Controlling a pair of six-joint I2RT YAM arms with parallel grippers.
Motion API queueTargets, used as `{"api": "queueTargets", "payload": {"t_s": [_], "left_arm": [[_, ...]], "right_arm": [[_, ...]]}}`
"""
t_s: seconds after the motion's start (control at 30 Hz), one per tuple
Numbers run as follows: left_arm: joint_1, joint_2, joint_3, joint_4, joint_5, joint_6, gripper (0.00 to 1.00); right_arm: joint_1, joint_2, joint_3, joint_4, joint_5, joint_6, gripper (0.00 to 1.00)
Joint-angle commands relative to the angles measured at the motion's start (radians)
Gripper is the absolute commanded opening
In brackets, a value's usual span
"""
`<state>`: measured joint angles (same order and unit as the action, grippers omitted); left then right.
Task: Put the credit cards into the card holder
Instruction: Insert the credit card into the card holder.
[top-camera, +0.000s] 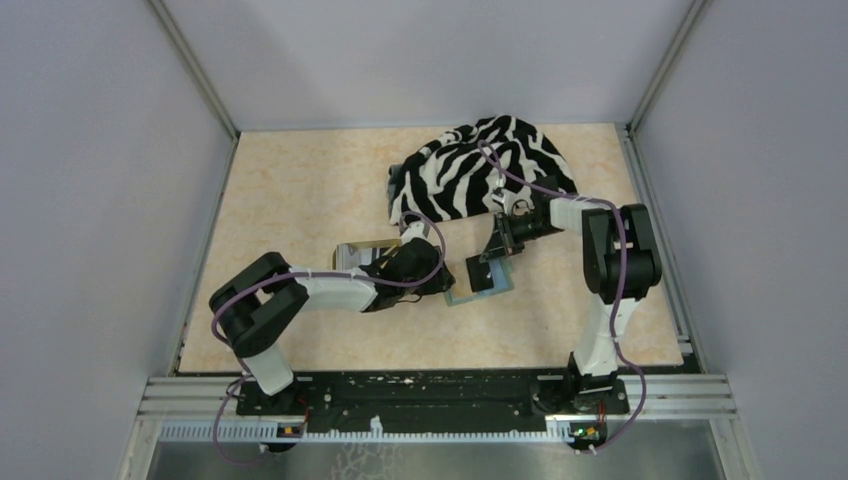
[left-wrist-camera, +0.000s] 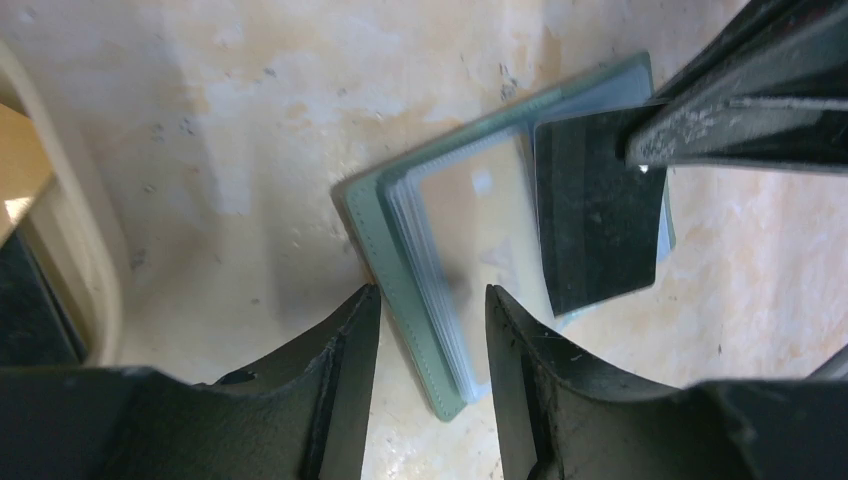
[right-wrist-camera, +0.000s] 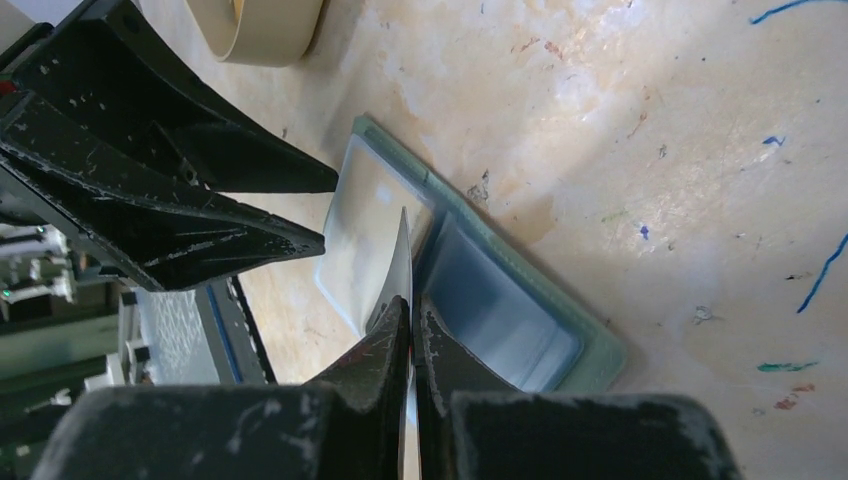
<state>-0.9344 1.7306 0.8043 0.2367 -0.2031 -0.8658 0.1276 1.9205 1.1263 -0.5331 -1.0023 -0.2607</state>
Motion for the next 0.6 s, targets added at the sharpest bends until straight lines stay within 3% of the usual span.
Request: {"api": "queueTargets", "payload": {"t_s": [0.0,0.27,0.57], "left_arm": [[0.031,0.014,0.033,-0.042,0.012,0.047,0.5],[0.034,-0.028,0.021,-0.026,0.054,0.065,0.49],[0.033,-0.15,-0.046,0.097,0.167,0.121,0.49]], "right_arm": [[-0.003,-0.041,-0.044,0.137,0.009,0.109,0.0],[-0.015,-0.158,-0.133,0.245,0.099,0.232,0.0],[-0.036,-0.265,-0.274,0.423,0.133,0.378,0.0]]}}
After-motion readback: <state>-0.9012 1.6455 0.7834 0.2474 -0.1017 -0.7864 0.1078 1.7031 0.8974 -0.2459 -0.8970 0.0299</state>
